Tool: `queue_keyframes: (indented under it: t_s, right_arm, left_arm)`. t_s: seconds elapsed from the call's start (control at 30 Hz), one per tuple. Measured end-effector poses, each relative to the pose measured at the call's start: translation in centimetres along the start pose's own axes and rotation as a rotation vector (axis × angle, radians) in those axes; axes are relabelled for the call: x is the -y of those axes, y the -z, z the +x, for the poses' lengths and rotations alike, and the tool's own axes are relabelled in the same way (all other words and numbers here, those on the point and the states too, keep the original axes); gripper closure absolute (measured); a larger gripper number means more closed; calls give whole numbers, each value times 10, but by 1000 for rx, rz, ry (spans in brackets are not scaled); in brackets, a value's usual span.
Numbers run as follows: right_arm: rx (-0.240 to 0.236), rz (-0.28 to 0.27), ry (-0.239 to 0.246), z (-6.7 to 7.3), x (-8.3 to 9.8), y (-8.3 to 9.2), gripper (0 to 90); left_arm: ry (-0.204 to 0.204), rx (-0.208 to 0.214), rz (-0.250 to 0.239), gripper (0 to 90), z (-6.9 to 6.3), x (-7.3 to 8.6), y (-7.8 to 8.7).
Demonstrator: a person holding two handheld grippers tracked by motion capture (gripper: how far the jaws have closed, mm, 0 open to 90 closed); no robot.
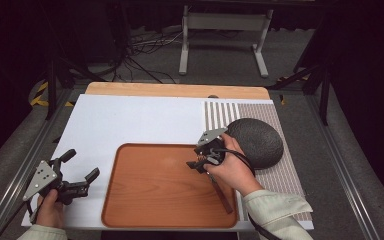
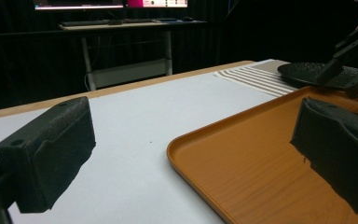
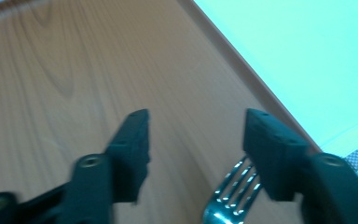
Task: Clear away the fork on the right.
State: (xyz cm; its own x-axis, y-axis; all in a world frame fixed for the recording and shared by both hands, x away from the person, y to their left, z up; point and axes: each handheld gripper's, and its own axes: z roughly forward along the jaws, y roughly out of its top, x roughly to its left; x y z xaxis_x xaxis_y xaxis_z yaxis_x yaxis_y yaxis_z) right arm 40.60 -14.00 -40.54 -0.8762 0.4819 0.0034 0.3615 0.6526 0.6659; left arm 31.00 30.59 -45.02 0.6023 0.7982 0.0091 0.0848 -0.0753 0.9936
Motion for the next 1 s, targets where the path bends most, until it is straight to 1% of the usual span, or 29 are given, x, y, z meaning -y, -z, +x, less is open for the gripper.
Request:
queue_keyframes:
  t_s: [0.07,0.13,0.2,0.23,0.27,0.33,0.4,0.47,0.53,0.57,0.7,1.0]
  right_arm:
    - [-7,10,14,-2,1,-2,580]
    - [-7,20,60,-6,3,-5,698]
    - [-13,16,75,-7,5,-7,759]
    - [-4,19,90,-9,6,-9,789]
    - [-4,19,90,-9,6,-9,789]
    - [2,35,108,-10,7,-12,853]
    - [-1,41,110,-11,9,-14,900]
    - [-1,52,116,-11,10,-17,900]
    - [11,66,125,-11,11,-20,900]
    - [10,72,131,-12,12,-20,900]
    - [22,80,129,-12,13,-23,900]
    - [25,94,124,-12,15,-27,900]
  left_arm:
    - [0,0,-1,2,0,0,0]
    - [0,-1,0,2,0,0,0]
    - [-1,0,0,2,0,0,0]
    - [-1,0,0,2,0,0,0]
    - [-1,0,0,2,0,0,0]
    - [-1,-1,-2,2,0,0,0]
    - [0,-1,-2,2,0,0,0]
    - [0,-1,-2,2,0,0,0]
    - [-1,-1,-1,2,0,0,0]
    - [-1,0,-1,2,0,0,0]
    - [-2,-2,-1,2,0,0,0]
    - [-2,-2,-2,2,0,0,0]
